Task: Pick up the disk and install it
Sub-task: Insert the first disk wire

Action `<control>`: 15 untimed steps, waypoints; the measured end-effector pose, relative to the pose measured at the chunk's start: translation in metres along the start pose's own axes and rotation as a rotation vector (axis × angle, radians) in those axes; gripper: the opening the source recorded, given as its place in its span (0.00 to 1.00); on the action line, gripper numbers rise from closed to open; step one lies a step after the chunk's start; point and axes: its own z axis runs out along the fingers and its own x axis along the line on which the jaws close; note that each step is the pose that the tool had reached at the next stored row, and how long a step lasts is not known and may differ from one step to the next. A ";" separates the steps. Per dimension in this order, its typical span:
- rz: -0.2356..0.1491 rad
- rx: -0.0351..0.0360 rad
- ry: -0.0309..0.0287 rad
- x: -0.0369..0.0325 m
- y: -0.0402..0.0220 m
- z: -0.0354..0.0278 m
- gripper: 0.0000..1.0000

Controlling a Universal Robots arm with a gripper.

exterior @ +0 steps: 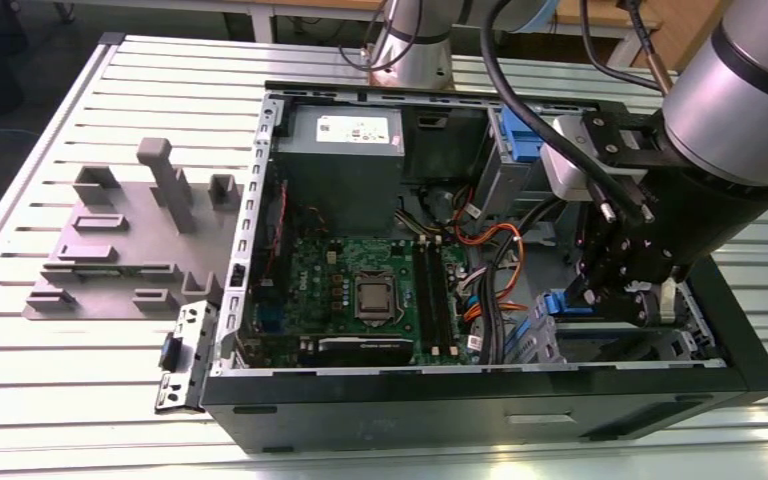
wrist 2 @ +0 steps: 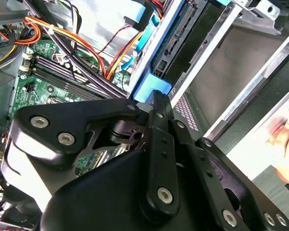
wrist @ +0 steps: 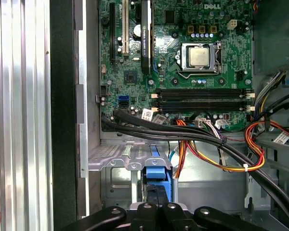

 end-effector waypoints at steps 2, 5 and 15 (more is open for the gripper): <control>0.000 0.0000 0.0001 0.0000 -0.0001 0.0000 0.11; 0.000 0.0000 0.0002 -0.0001 -0.0014 -0.0001 0.11; 0.000 0.0000 0.0000 -0.0005 -0.0155 0.0003 0.11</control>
